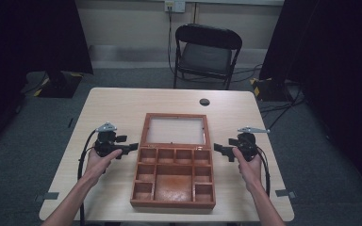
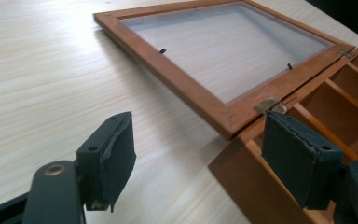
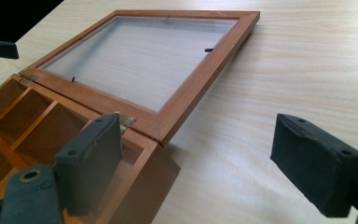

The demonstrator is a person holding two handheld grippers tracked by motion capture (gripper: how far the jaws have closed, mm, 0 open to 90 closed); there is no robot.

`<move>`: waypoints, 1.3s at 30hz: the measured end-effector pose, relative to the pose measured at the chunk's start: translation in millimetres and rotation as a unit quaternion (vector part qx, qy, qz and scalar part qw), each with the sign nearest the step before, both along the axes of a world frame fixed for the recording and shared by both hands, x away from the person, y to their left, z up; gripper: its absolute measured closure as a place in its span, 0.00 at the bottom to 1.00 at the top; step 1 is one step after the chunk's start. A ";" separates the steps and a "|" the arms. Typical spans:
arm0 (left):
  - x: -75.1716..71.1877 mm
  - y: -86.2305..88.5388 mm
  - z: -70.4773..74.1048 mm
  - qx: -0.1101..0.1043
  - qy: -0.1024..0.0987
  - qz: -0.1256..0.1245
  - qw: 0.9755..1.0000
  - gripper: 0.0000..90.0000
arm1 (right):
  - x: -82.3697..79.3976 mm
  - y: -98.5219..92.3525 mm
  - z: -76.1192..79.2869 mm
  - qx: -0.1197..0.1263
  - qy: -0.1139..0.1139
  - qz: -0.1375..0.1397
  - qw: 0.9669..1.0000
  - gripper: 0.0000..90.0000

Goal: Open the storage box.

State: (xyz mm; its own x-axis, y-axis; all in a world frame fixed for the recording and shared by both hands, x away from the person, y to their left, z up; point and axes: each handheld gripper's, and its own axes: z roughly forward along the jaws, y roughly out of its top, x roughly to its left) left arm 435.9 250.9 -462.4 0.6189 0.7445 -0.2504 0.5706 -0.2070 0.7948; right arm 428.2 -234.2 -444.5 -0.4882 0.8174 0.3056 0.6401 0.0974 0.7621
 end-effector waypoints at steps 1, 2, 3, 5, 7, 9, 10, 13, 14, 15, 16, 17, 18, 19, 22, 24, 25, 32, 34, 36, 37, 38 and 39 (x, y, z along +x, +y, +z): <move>-1.5 1.5 0.3 -0.002 0.000 0.003 1.000 0.28 | -4.1 -1.2 1.8 -0.002 -0.002 -0.004 1.000 0.19; -3.6 3.7 0.7 -0.001 0.000 0.005 1.000 0.28 | -7.0 -1.9 3.3 -0.006 -0.008 -0.005 1.000 0.19; -5.8 6.0 0.8 0.005 0.002 0.006 1.000 0.27 | -11.2 -2.8 5.4 -0.010 -0.013 -0.007 1.000 0.19; -10.5 10.4 -1.1 0.000 0.004 0.010 1.000 0.27 | -19.3 -5.6 9.7 -0.014 -0.020 -0.008 1.000 0.19; -14.2 14.6 -2.3 0.009 0.006 0.012 1.000 0.27 | -27.1 -8.7 12.9 -0.017 -0.027 -0.008 0.999 0.19; -18.4 20.1 -2.9 0.012 0.006 0.016 1.000 0.27 | -34.1 -12.1 13.9 -0.023 -0.029 -0.009 0.999 0.19; -20.3 22.4 -2.9 0.010 0.003 0.015 1.000 0.26 | -40.1 -14.9 13.8 -0.034 -0.040 -0.020 0.998 0.19; -25.5 26.4 -4.1 0.027 0.010 0.012 1.000 0.25 | -51.1 -21.2 11.8 -0.044 -0.045 -0.031 0.998 0.19; -27.9 27.6 -4.7 0.033 0.011 0.010 0.999 0.24 | -54.1 -23.5 10.1 -0.046 -0.043 -0.031 0.998 0.19; -30.0 28.7 -5.2 0.038 0.010 0.010 0.999 0.23 | -57.2 -25.5 8.3 -0.052 -0.041 -0.032 0.997 0.19; -32.2 30.2 -5.7 0.042 0.010 0.009 0.999 0.23 | -59.6 -27.1 6.7 -0.057 -0.039 -0.035 0.997 0.19; -35.7 32.3 -7.3 0.047 0.009 0.010 0.999 0.23 | -61.9 -28.8 5.2 -0.060 -0.037 -0.036 0.997 0.18; -38.0 33.6 -8.0 0.051 0.011 0.012 0.999 0.23 | -65.2 -31.8 2.0 -0.065 -0.033 -0.039 0.997 0.17; -40.8 35.9 -8.9 0.055 0.012 0.014 0.998 0.23 | -67.0 -33.5 0.0 -0.069 -0.029 -0.042 0.996 0.17; -46.9 44.0 -11.2 0.067 0.016 0.026 0.997 0.22 | -72.7 -41.3 -10.4 -0.091 -0.014 -0.049 0.995 0.17; -49.6 47.6 -13.7 0.069 0.024 0.036 0.997 0.24 | -74.9 -45.7 -18.8 -0.094 0.002 -0.053 0.994 0.17; -51.4 49.2 -15.6 0.076 0.025 0.035 0.996 0.26 | -75.3 -47.8 -23.2 -0.093 0.014 -0.055 0.994 0.17; -57.3 48.3 -29.1 0.129 0.029 0.036 0.991 0.26 | -68.8 -51.4 -45.1 -0.189 0.028 -0.067 0.979 0.16; -57.2 46.9 -30.3 0.137 0.019 0.037 0.990 0.23 | -66.2 -54.4 -45.6 -0.177 0.028 -0.083 0.980 0.16; -57.5 45.7 -32.9 0.145 0.005 0.044 0.988 0.22 | -66.0 -56.5 -48.6 -0.181 0.017 -0.095 0.979 0.12; -57.6 43.7 -34.9 0.155 -0.005 0.049 0.987 0.21 | -65.9 -57.8 -50.4 -0.179 0.011 -0.097 0.979 0.10; -57.1 43.9 -35.7 0.152 -0.005 0.050 0.987 0.17 | -66.4 -58.3 -52.3 -0.176 0.008 -0.106 0.979 0.06; -57.3 44.1 -37.2 0.148 -0.010 0.058 0.987 0.16 | -66.6 -58.6 -53.4 -0.173 0.004 -0.106 0.979 0.06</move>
State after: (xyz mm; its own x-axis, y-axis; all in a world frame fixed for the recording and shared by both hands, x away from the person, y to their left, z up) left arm 378.7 295.0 -499.6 0.5275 0.8496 -0.0002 0.5884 -0.3651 0.7214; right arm 361.6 -292.8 -497.9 -0.2946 0.9556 -0.0054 0.6791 0.2133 0.7024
